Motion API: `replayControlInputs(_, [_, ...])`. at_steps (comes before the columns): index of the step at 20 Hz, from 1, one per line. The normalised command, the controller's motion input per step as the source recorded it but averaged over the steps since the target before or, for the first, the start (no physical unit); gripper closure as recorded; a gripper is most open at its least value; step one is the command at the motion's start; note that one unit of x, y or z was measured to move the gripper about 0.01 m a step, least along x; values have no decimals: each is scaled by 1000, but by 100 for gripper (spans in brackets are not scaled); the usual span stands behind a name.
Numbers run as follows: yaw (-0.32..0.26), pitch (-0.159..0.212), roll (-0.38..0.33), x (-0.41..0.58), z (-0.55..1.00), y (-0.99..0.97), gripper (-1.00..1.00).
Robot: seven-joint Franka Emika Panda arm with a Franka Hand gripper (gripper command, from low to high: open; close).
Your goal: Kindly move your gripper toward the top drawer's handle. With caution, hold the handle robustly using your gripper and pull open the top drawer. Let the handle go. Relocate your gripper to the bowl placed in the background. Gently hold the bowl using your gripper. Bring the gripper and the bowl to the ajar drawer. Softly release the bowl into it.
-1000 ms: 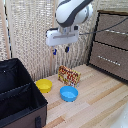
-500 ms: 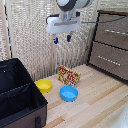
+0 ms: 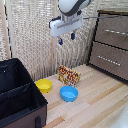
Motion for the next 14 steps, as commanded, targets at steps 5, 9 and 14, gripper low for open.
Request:
replayControlInputs(5, [116,0,-375,0,-26,-141,-100])
replayControlInputs(9, [110,0,-375,1,-26,-87,-100])
replayControlInputs(14, [96,17,-375,101,-2,-11,-100])
